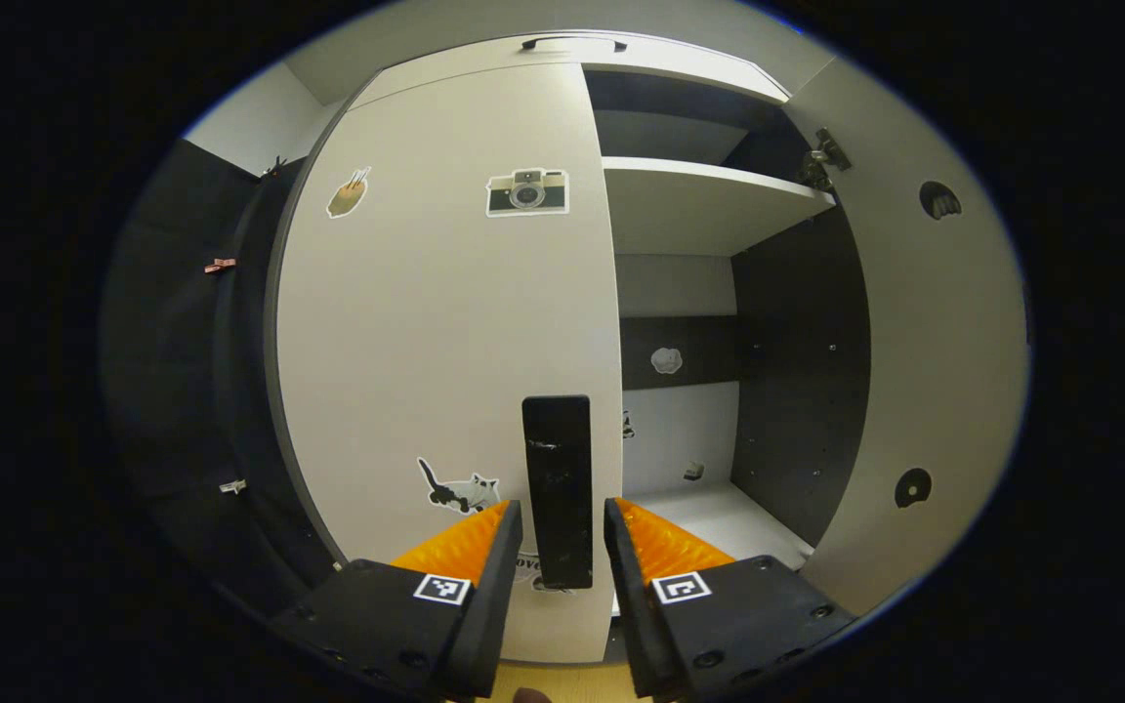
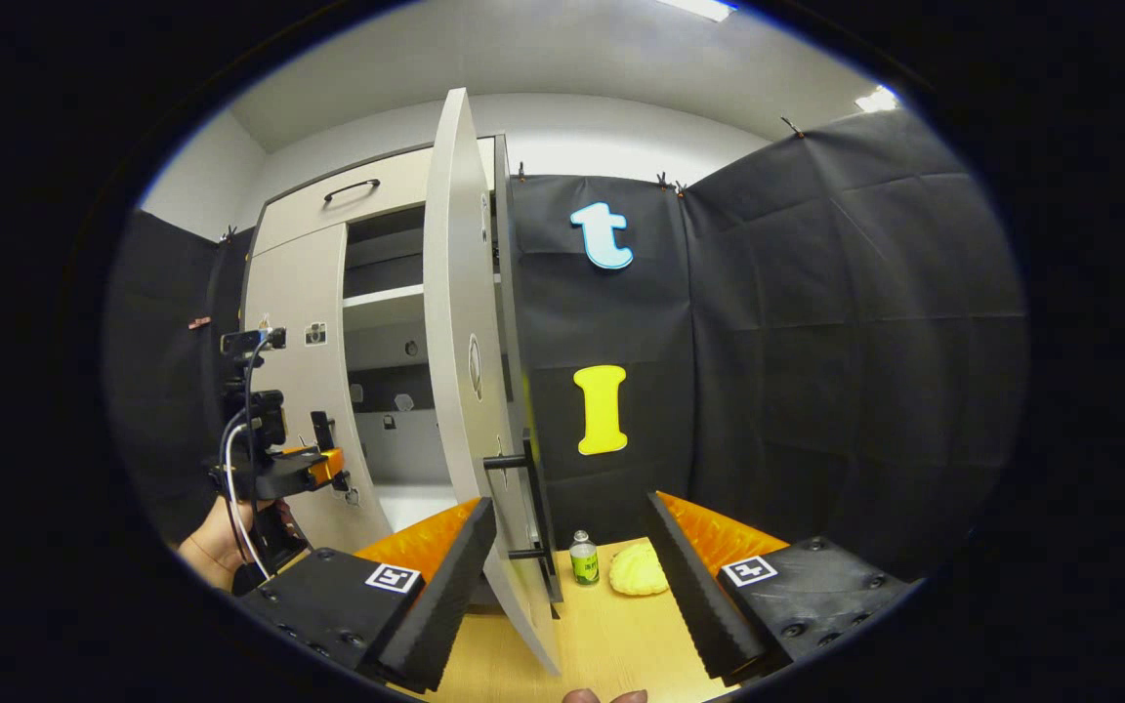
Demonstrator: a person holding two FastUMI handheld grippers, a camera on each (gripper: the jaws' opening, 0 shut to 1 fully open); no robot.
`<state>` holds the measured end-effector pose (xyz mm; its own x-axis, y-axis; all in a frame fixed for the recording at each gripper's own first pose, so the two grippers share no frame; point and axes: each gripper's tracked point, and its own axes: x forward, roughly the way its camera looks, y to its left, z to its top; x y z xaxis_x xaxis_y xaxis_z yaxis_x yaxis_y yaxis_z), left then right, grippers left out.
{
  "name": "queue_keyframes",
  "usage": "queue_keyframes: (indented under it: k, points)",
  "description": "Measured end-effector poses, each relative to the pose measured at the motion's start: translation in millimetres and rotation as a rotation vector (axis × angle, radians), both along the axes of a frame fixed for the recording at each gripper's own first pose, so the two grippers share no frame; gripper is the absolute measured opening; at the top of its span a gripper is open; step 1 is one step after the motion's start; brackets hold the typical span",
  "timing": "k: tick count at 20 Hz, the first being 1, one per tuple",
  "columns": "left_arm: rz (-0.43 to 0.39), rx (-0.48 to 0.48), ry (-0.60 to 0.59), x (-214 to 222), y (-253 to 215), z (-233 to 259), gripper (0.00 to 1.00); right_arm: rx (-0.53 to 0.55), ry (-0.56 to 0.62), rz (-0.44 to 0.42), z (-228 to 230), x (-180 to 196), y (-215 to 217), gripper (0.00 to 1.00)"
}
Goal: Open the right door of the double-door shoe cabinet with the right hand, and open the left door with the left hand.
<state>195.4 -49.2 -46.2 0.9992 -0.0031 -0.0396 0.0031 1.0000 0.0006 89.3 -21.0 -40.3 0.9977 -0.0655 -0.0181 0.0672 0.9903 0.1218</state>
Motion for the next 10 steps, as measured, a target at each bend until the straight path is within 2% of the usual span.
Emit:
queue_keyframes:
  k: [3, 4, 10]
  points:
    - [-0.011, -0.017, 0.011, 15.7, -1.4, -2.6, 0.44, -0.023, -0.014, 0.002, 3.7, 2.1, -2.3, 0.96]
    - [-0.009, -0.025, 0.013, 19.2, -1.4, -2.7, 0.38, -0.032, -0.018, 0.002, 4.9, 4.2, -3.6, 0.96]
    - [0.005, -0.071, -0.023, 22.7, -1.7, -2.9, 0.34, -0.032, -0.020, -0.004, 5.1, 8.4, -6.0, 0.96]
